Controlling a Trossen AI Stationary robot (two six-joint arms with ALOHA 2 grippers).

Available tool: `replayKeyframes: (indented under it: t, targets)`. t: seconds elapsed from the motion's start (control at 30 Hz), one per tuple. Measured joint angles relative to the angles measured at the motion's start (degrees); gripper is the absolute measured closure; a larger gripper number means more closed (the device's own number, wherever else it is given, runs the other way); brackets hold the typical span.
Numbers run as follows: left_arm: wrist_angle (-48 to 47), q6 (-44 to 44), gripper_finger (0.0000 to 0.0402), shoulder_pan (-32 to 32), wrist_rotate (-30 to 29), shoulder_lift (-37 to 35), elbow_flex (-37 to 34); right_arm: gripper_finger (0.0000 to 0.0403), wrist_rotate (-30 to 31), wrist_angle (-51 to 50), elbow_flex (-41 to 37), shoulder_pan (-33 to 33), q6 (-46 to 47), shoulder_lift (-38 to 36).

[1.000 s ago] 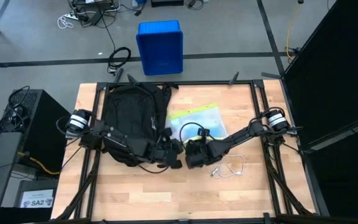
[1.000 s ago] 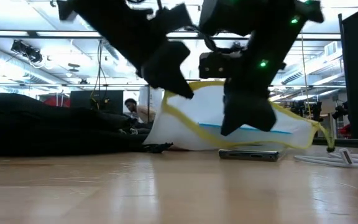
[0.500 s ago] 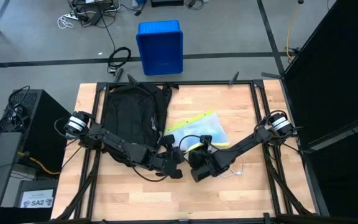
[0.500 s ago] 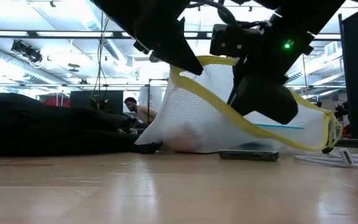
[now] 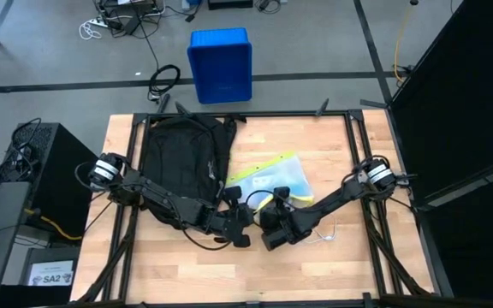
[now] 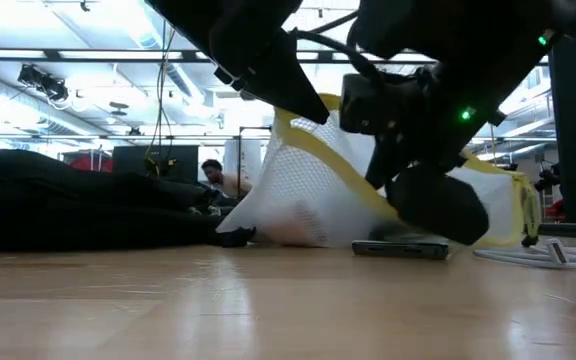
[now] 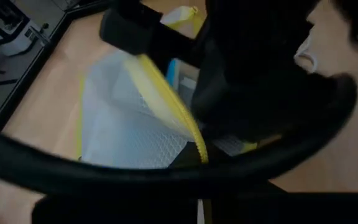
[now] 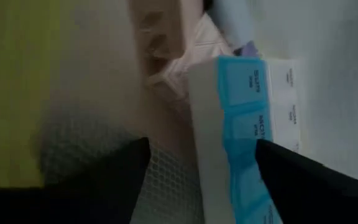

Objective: Unpack backpack
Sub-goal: Remove the medicine organizer from the zip lock bag

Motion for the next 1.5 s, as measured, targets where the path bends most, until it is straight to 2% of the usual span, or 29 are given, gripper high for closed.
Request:
replayKeyframes:
  t: [0.2, 0.43, 0.73, 1.0, 1.37, 1.4, 1.43, 1.5]
  targets:
    - [0.35, 0.0, 0.0402, 0.0, 2.1, 0.0, 0.0, 0.0068, 6.13, 0.19, 0.11, -1.91, 0.16, 2.34]
    - [-0.32, 0.34, 0.0402, 0.02, 4.2, 0.0, -0.04, 0.0088, 7.93, 2.79, -0.2, -4.79, -2.7, 2.24]
    - [0.21, 1.49, 0.0402, -0.09, 6.27, -0.17, -0.13, 0.0167, 7.28, 10.96, -0.35, -7.68, -12.46, 2.32]
    - [-1.0, 1.66, 0.0402, -0.09, 6.28, -0.22, -0.09, 0.0302, 9.36, 12.01, -0.28, -7.86, -15.15, 2.39]
    - [-2.54, 1.48, 0.0402, -0.26, 5.6, -0.22, 0.13, 0.0316, 10.12, 9.57, -0.26, -4.53, -12.39, 1.03]
    - [-2.56, 1.47, 0.0402, -0.3, 5.6, -0.22, 0.19, 0.0325, 9.88, 8.83, -0.26, -4.11, -11.49, 0.71]
    - [-2.91, 1.46, 0.0402, -0.31, 5.64, -0.22, 0.2, 0.0365, 9.91, 8.84, -0.26, -3.59, -10.2, 0.41]
    - [-3.04, 1.43, 0.0402, -0.33, 5.47, -0.24, 0.23, 0.0399, 10.09, 7.32, -0.24, -2.77, -8.63, -0.43]
